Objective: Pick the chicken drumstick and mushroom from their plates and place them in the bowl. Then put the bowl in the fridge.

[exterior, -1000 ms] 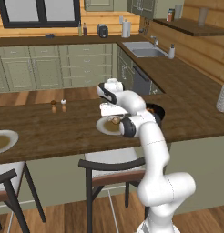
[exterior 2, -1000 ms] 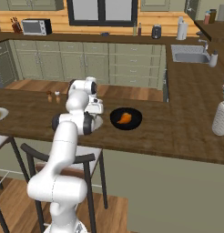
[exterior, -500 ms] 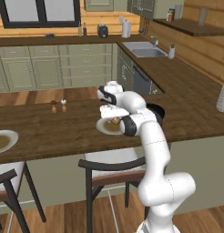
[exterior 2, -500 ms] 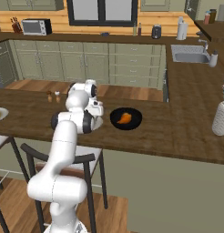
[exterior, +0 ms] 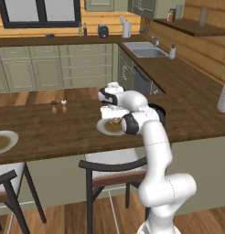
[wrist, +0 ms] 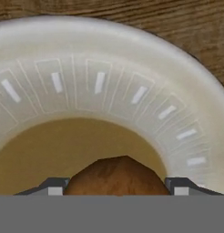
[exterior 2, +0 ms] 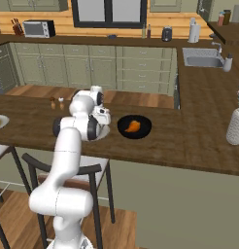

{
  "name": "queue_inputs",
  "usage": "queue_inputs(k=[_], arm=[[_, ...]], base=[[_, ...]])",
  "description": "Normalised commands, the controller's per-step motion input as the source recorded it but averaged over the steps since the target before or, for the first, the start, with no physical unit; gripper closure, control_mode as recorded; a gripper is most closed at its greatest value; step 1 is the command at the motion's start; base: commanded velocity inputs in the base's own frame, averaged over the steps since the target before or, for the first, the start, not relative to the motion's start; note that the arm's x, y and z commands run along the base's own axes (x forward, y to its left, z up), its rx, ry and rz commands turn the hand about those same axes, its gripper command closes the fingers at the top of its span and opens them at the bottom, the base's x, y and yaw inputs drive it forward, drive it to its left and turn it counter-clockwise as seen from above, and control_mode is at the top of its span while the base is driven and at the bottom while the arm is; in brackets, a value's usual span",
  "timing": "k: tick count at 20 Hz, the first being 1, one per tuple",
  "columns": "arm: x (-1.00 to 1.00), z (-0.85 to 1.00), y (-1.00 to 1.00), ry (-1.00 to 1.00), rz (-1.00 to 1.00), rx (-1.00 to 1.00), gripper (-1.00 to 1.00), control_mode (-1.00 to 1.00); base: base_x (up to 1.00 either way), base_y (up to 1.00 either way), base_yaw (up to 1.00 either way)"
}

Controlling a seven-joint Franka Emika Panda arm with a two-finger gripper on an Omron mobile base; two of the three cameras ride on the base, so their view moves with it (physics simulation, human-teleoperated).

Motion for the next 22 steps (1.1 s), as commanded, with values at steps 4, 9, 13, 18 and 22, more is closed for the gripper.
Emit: queue_inputs(k=[4,9,13,18,22], arm=[[-0.25,0.0,-0.01,-0.13,0.0,0.0,1.0,-1.0],[-0.71,0.11,-0.17,-0.37,0.0,0.0,1.0,-1.0],[-0.61,0.26,-0.37,-0.44,0.0,0.0,1.0,-1.0],[-0.57,0.31,-0.39,-0.43,0.0,0.0,1.0,-1.0],[-0.32,0.83,-0.22,-0.21,0.0,0.0,1.0,-1.0]], base=[[0.0,0.0,0.0],[0.0,0.0,0.0],[0.0,0.0,0.0],[0.0,0.0,0.0],[0.0,0.0,0.0]])
